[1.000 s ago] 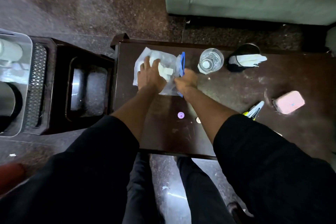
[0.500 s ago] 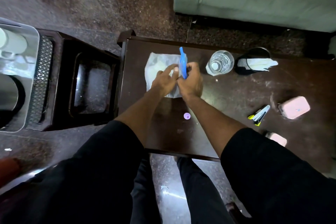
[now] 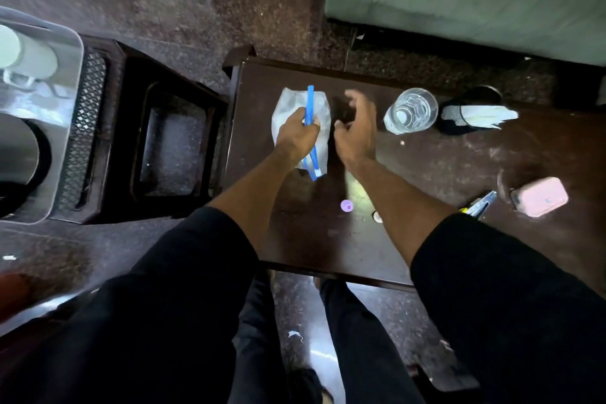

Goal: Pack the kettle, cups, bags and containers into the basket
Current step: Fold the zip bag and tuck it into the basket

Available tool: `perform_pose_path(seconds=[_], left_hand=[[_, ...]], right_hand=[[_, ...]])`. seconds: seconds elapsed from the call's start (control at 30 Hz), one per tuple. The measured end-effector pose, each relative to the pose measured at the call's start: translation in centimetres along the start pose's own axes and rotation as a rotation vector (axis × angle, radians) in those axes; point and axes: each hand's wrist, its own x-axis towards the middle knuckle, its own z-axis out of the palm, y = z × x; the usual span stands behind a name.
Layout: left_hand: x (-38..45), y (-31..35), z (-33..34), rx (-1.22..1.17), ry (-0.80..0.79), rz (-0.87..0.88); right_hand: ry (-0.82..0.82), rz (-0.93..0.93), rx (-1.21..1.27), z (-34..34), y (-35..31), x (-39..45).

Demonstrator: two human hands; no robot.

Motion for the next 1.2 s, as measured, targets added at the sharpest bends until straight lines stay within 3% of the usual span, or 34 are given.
perform_pose_path(seconds=[0.13, 0.33, 0.47, 0.6, 0.7, 0.8, 0.87, 0.97, 1.1, 1.2], left_hand=[[0.0, -0.9, -1.7, 0.008, -0.021, 0.068], [-0.1, -0.2, -3.3, 0.044, 0.222, 0.208], [-0.5, 0.3, -4.1, 0.183, 0.410, 0.269], [-1.2, -0.1, -4.3, 0.239, 0.473, 0.362], [-1.0, -0.8, -3.8, 0.131, 0.437, 0.280], [-0.5, -1.3, -3.8, 0.098, 0.293, 0.148], [0.0, -1.7, -4.3, 0.269, 0.175, 0.109], [1.4, -1.6, -5.3, 0.526, 0.147, 0.198], [2.9, 0.6, -5.8, 0.496, 0.104, 0.174], [3.8, 1.5, -5.3, 0.524, 0.084, 0.095]], right_hand=[[-0.252, -0.064, -0.055, 0.3, -1.2, 2.9], [-0.415, -0.288, -0.234, 1.0, -3.5, 4.3], [-0.419, -0.165, -0.257, 1.3, -3.6, 4.2], [-0.353, -0.040, -0.172, 1.9, -3.1, 4.3], [-0.316, -0.070, -0.240, 2.2, -2.7, 4.5], [-0.228, -0.104, -0.274, 2.5, -2.2, 3.9], [-0.128, -0.062, -0.211, 2.6, -1.9, 3.3], [0.004, -0.117, -0.252, 2.6, -1.9, 1.7], [-0.152, -0.398, -0.355, 3.0, -1.8, -0.4], [-0.285, -0.376, -0.383, 3.7, -1.9, -0.9]])
